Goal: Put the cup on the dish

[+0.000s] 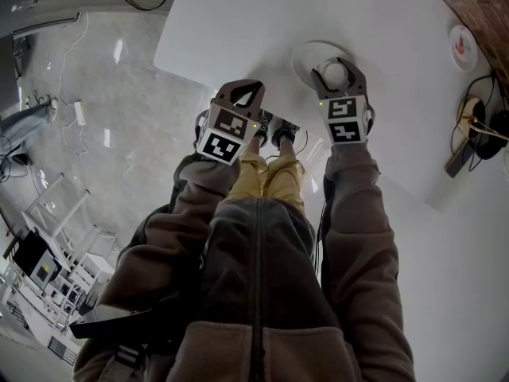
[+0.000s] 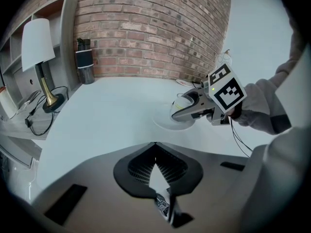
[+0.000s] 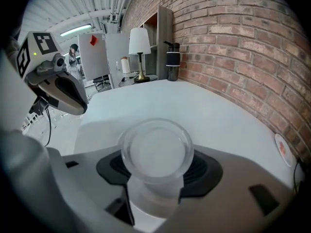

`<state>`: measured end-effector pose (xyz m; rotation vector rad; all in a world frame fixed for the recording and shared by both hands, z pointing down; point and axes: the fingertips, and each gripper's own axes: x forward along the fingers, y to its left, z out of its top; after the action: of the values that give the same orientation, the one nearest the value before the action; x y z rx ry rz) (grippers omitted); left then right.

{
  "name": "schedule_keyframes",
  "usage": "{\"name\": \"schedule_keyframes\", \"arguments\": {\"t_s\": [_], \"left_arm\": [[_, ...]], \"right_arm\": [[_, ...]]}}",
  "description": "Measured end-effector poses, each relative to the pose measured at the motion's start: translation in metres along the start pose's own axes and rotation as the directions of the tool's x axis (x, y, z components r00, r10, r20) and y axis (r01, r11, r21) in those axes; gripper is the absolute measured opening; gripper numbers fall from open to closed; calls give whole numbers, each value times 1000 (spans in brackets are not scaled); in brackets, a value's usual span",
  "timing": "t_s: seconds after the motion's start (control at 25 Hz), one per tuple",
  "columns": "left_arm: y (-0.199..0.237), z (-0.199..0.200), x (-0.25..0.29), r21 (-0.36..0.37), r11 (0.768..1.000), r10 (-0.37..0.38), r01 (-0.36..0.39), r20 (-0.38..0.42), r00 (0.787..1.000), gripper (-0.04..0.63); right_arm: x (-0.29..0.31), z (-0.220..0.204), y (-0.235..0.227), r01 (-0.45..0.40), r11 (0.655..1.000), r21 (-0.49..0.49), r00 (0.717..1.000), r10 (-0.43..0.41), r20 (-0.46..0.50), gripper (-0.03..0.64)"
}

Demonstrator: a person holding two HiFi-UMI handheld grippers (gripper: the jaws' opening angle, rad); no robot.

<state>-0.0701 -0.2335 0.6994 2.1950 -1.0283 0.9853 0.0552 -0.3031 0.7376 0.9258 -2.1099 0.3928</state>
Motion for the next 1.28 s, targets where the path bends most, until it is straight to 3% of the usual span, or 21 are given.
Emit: {"name": "schedule_keyframes", "arguments": {"t_s": [0.2,0.28,0.4,0.68,0.84,0.96,1.16,1.28], "left_arm": [[-2,-2,-3,-1,1000,6,-6,-5,1000,6],[-3,2,-7,-10,1000,11,-11,11,1000,6],[-4,13,-15,-21,1000,23,-22,49,999,6],[-5,72,-67,-25,997,82,-79,188,979,6],[-15,135,-114,-20,995,100,-99,337,936,6],[-32,184,-153,35,994,76,-103,445,892,6],[-53,258,-202,94,986,60,-140,580,812,5],[-67,284,-226,115,981,50,-156,628,776,6]], "right_arm": [[-4,6,0,-23,1000,4,998,23,63,264],[-11,12,-1,-23,1000,-2,996,23,88,310],[-32,24,0,-16,1000,-16,991,18,135,314],[-128,71,-7,73,994,77,955,-92,281,313],[-187,107,-9,113,987,116,923,-147,355,288],[-233,140,-10,146,981,131,885,-188,425,250],[-300,187,-32,238,960,147,806,-280,521,145],[-331,206,-39,280,949,143,769,-311,558,79]]}}
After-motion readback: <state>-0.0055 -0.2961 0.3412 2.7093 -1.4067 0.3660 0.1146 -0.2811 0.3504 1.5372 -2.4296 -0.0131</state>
